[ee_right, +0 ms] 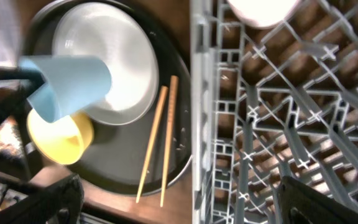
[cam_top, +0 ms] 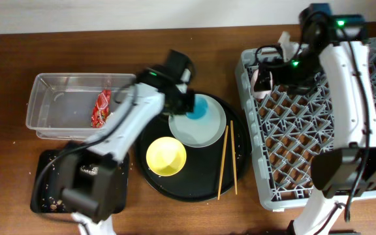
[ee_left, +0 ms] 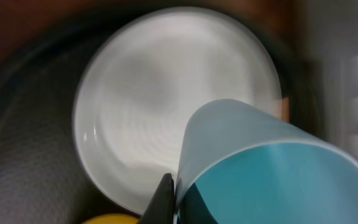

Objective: Sort waste into correct bins and load items into the dishwasher rack
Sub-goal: 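Grasp the blue cup with the left gripper and lift it, then hand the blue cup from the left gripper to the right gripper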

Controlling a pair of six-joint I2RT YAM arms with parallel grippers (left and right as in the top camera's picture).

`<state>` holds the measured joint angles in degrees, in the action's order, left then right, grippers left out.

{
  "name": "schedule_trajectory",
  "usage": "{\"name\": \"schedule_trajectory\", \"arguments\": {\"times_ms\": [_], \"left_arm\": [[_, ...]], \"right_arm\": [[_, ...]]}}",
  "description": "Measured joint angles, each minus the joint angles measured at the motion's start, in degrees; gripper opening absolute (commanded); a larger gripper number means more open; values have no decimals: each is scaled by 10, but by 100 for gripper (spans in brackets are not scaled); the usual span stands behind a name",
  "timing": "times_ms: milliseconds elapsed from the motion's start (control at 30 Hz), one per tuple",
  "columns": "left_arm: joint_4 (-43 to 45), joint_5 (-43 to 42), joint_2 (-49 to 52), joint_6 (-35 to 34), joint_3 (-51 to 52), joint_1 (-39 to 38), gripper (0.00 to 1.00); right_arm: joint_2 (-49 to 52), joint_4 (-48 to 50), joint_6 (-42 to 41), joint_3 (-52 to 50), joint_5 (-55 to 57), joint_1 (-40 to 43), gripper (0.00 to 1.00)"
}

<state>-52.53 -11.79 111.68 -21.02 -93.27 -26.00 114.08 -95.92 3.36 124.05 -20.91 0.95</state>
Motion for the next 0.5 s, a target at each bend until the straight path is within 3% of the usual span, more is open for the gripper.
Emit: {"name": "schedule_trajectory", "arguments": {"times_ms": [33, 133, 267, 400, 500], "left_arm": [[-4, -31, -26, 0, -8, 24, 0], [20, -225, -123, 5, -34, 101, 0], [84, -516, -133, 23, -38, 140, 0], [89, -591, -130, 26, -38, 143, 0], [89, -629, -130, 28, -38, 141, 0]], "right_arm": [[-7, -9, 27, 8, -42, 8, 98], [-40, -11, 110, 14, -194, 16, 98], [-44, -11, 183, 16, -341, -18, 98], [-44, -11, 224, 16, -402, -88, 99], [-44, -10, 242, 16, -435, -113, 84]]}}
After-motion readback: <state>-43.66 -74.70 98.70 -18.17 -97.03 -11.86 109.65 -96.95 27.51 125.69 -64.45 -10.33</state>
